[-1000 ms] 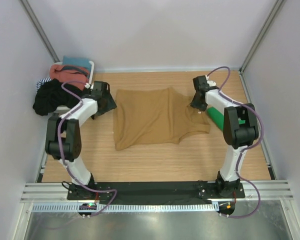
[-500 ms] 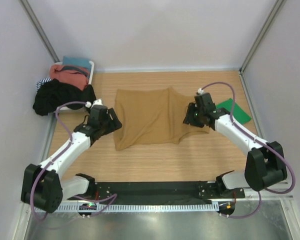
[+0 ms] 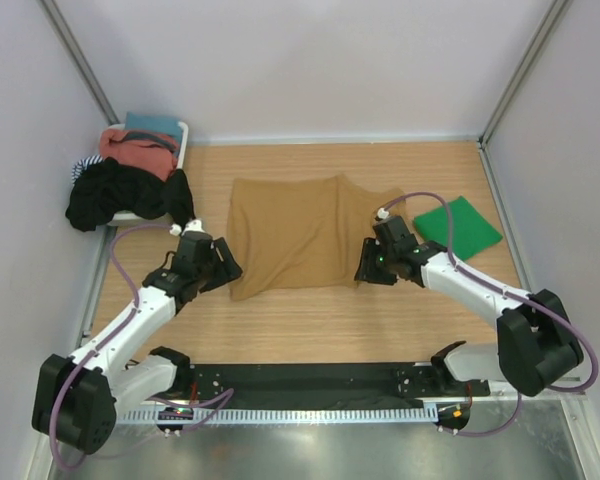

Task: Fold and stack the tank tops
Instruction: Flatten the tank top out

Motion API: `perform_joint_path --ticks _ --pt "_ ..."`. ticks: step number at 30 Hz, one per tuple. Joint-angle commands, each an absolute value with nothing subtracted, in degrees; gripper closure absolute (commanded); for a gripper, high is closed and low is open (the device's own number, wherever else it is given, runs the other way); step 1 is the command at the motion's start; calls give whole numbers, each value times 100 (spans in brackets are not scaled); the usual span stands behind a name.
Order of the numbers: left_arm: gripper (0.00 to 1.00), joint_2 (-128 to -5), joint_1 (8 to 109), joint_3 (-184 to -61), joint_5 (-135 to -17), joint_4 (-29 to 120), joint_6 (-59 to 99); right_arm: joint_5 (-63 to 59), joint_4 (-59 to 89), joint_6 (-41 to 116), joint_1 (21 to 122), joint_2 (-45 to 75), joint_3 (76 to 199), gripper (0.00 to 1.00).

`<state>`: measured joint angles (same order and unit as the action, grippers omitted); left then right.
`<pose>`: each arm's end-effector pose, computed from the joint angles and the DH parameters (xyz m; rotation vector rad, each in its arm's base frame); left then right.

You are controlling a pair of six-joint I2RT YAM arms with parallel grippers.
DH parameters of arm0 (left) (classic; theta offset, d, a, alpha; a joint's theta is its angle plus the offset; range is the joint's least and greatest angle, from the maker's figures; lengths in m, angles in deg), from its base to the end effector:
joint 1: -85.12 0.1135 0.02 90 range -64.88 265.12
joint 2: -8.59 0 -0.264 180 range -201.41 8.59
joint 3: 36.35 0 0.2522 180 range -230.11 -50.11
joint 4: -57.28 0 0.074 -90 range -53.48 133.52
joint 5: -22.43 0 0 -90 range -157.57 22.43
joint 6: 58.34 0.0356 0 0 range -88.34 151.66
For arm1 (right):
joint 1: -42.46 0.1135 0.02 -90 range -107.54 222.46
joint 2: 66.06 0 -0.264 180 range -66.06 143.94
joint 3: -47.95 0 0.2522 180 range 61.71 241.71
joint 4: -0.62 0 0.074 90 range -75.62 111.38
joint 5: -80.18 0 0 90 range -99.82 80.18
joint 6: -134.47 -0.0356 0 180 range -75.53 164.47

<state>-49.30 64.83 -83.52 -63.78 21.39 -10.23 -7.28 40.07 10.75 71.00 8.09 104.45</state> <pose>0.1909 -0.0681 0.2106 -0.4860 2.3773 -0.4297 0.2169 0.1197 0.1990 0.1019 2.6342 0.4524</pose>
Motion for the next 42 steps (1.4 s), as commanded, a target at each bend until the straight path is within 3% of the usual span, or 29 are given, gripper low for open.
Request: perform_joint_path --ticks 1,12,15,18,21,28,33,36,39,42 --pt "35 -4986 6473 -8289 -6449 2198 -1070 -631 3530 957 7190 1013 10495 55" --pt "41 -5179 6473 -8254 -6581 2374 -1062 -736 3170 931 7270 1655 10575 57" --pt "45 -5206 6473 -8254 -6616 2409 -1053 -657 2967 887 7270 1699 10461 66" --pt "48 -5293 6464 -8298 -6678 2427 -1009 -657 2888 905 7270 1655 10364 86" --pt "50 -5425 6473 -8333 -6730 2436 -992 -666 2905 940 7278 1559 10276 99" --pt "52 -6022 6473 -8324 -6739 2585 -1000 -666 2941 914 7278 1462 9969 99" --pt "67 -6286 6473 -8245 -6896 2954 -1009 -639 2897 887 7287 1436 9854 99" --pt "85 -6269 6473 -8236 -7107 3086 -1053 -674 2932 887 7287 1409 9845 99" --pt "89 -6129 6464 -8201 -7153 3121 -1088 -701 2932 896 7287 1409 9845 99" --pt "100 -6049 6464 -8175 -7118 3043 -1088 -692 2932 887 7287 1409 9845 99"
